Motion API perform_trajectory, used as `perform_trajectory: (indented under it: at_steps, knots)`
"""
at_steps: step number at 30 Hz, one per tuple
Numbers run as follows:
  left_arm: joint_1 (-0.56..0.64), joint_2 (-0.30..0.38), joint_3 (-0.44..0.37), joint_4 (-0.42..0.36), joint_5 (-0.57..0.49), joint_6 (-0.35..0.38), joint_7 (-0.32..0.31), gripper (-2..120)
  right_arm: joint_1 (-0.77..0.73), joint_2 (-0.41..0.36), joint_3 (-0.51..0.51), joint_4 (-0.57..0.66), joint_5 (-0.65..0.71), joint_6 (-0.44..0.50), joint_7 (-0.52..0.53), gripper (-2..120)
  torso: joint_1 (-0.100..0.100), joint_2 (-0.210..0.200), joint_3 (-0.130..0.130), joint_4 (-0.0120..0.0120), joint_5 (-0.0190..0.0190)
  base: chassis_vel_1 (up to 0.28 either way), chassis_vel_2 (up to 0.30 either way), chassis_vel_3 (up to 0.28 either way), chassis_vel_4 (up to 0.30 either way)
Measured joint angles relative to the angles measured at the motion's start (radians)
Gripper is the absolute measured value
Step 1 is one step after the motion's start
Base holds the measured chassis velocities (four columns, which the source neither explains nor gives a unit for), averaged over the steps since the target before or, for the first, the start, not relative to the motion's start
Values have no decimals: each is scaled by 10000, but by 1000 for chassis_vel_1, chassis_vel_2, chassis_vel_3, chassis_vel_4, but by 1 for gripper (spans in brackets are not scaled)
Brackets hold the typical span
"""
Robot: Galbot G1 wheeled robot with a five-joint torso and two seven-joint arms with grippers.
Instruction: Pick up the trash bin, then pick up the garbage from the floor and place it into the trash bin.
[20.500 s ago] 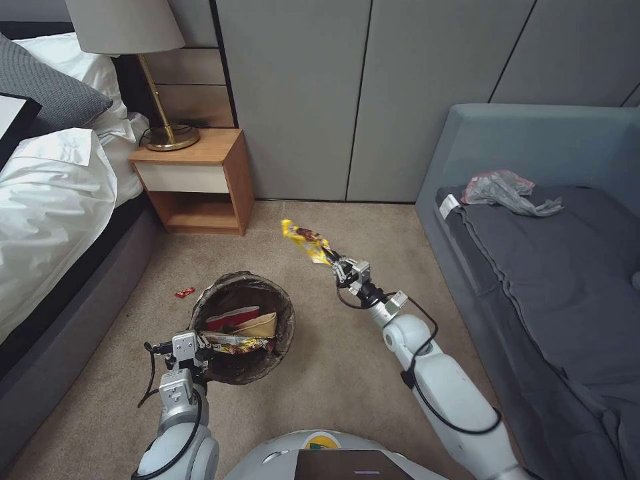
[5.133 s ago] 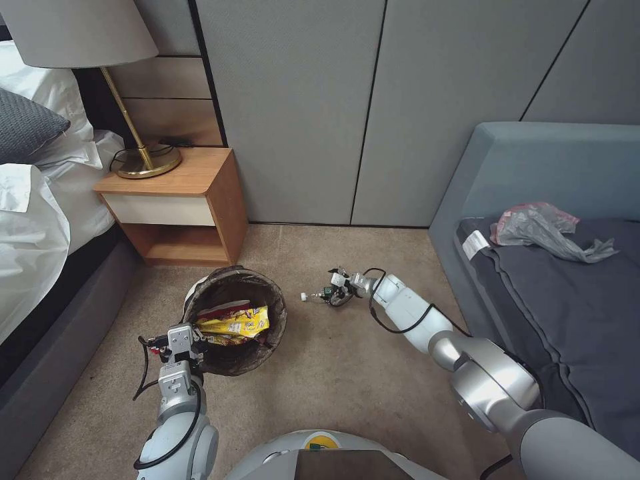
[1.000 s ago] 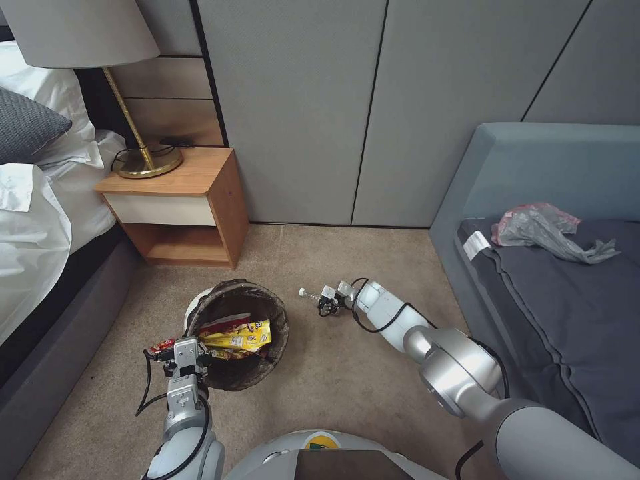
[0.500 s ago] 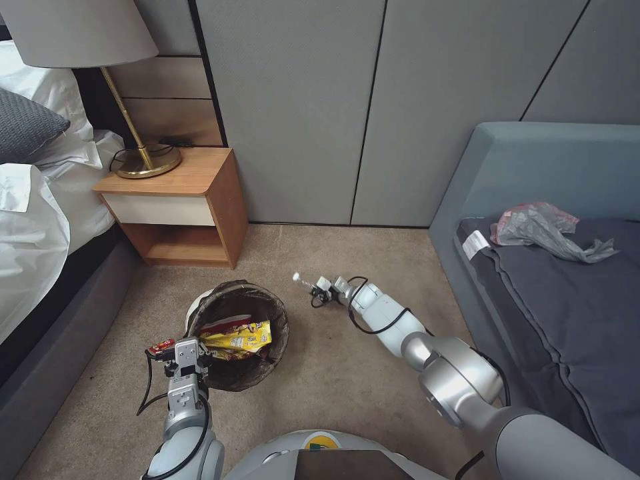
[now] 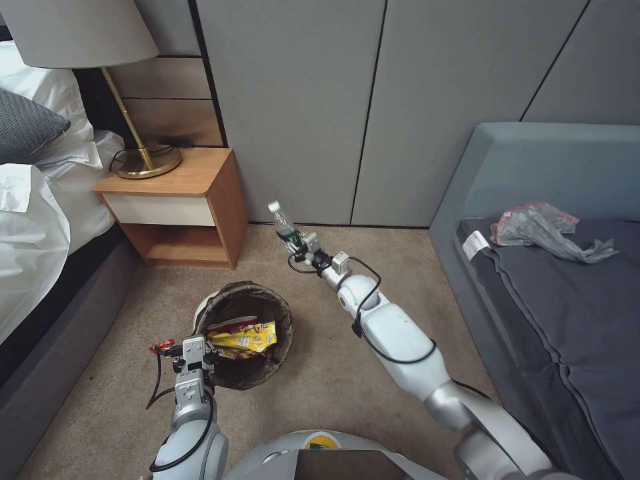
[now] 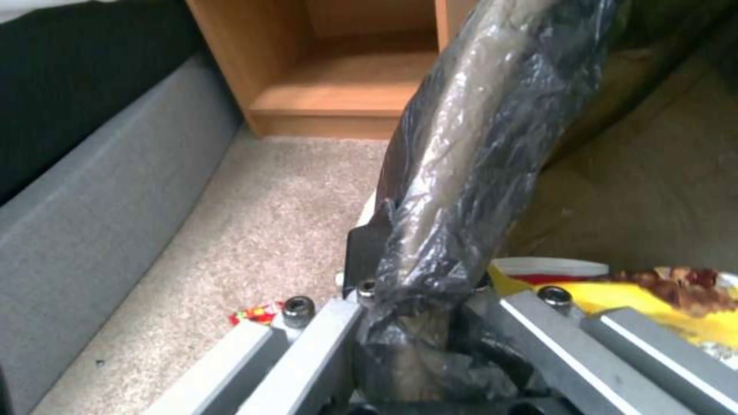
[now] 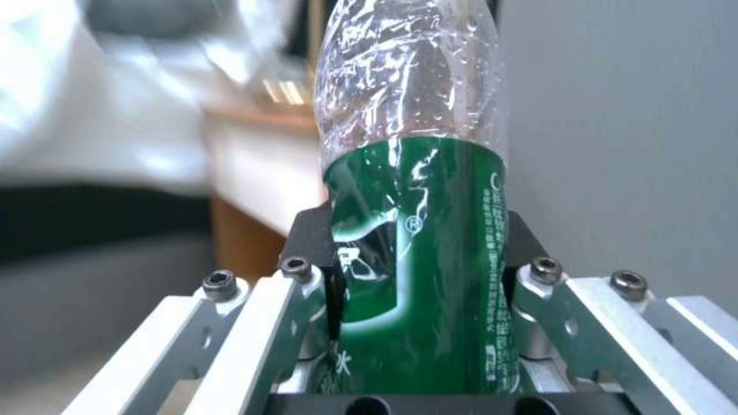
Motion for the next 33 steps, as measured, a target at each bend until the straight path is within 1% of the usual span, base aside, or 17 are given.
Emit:
perform_trajectory:
  at_steps: [1, 3, 4, 5, 6, 7, 9, 12, 18, 23, 28, 33]
  knots:
    - [-11, 2, 25, 11, -9, 5, 5, 0, -286, -110, -195, 711, 175, -56, 104, 29, 0, 0, 1, -2, 0, 0, 0, 0, 0]
    - [-17, 2, 40, 17, -12, 7, 6, 0, -380, -143, -267, 941, 221, -64, 140, 29, 0, -1, 1, -1, -1, 0, 0, 0, 0]
    - [-25, 2, 67, 26, -21, 12, 13, 0, -779, -260, -607, 1819, 348, -81, 277, 29, 0, 0, 0, -3, 0, 0, 0, 0, 0]
    - [-28, 3, 96, 25, -46, 21, 14, 0, -1071, -343, -943, 2324, 377, -87, 369, 29, 0, 0, 0, 1, 0, 0, 0, 0, 0]
    - [-28, 4, 111, 26, -75, 41, 15, 0, -1262, -387, -1170, 2571, 369, -78, 417, 29, 0, 0, 0, 1, 0, 0, 0, 0, 0]
    - [-28, 4, 111, 26, -75, 41, 15, 0, -1262, -387, -1170, 2571, 369, -78, 417, 29, 0, 0, 0, 1, 0, 0, 0, 0, 0]
    - [-27, 6, 145, -1, -116, 75, 19, 0, -1632, -443, -1609, 2769, 209, 21, 451, 29, 0, 0, 0, -1, 1, 0, 0, 0, 0]
    - [-26, 7, 162, -53, -141, 91, 21, 0, -1888, -458, -1883, 2589, -99, 169, 452, 29, -1, 0, 0, 0, 0, 0, 0, 0, 0]
    - [-23, 13, 148, -106, -162, 96, 21, 0, -2288, -570, -2112, 2224, -518, 410, 426, 29, 0, 0, 1, 0, 0, 0, 0, 0, 0]
    - [-33, 23, 144, -130, -174, 96, 23, 0, -2461, -612, -2169, 2035, -683, 506, 397, 29, 0, 0, 1, 0, 1, 0, 0, 0, 0]
    - [-61, 24, 128, -202, -205, 110, 24, 0, -2648, -607, -2145, 1444, -940, 778, 312, 29, 0, 0, 1, 0, 1, 0, 0, 0, 0]
    - [-50, 35, 93, -254, -232, 116, 22, 0, -2727, -622, -2100, 1217, -1021, 849, 228, 29, 0, 0, 1, 0, 1, 0, 0, 0, 0]
